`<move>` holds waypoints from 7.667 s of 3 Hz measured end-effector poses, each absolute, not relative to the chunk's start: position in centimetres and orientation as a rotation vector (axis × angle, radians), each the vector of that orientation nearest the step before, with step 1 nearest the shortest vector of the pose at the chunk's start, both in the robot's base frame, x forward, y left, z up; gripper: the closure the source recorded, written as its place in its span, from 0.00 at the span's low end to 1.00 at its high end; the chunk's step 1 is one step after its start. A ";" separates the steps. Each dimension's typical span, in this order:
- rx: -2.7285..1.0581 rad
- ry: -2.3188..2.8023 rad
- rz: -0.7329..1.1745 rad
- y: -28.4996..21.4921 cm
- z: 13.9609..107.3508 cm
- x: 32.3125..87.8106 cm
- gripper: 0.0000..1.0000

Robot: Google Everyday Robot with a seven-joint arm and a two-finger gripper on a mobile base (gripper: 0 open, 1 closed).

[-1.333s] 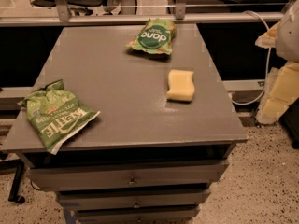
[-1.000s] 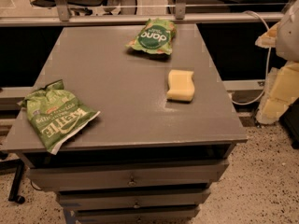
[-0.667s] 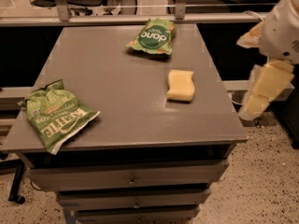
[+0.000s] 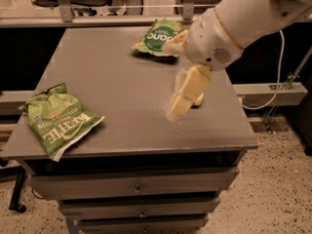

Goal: Move green jalapeno chip bag near sponge

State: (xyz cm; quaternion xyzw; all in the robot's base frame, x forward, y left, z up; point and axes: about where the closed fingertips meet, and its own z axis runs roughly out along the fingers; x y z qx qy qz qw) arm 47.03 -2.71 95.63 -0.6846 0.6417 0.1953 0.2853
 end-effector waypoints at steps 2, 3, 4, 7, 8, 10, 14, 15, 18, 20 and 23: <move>-1.828 1.397 0.741 10.5 94.9 43.5 0.00; -1.828 1.398 0.741 10.5 94.9 43.5 0.00; -1.801 1.392 0.774 12.9 93.3 43.6 0.00; -1.734 1.410 0.858 21.1 85.7 45.9 0.00; -1.730 1.429 0.860 21.7 84.4 46.0 0.18; -1.723 1.449 0.844 21.6 83.9 46.2 0.64; -1.798 1.313 0.560 11.8 95.9 52.9 1.00; -1.803 1.296 0.551 11.8 96.5 52.8 1.00; -1.771 1.267 0.371 3.1 96.9 57.4 1.00; -1.751 1.301 0.218 -6.2 96.2 63.3 1.00; -1.790 1.414 0.127 -17.3 94.1 65.2 1.00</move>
Offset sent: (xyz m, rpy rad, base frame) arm -0.0565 0.1962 -0.0200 0.2952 -0.0481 0.2590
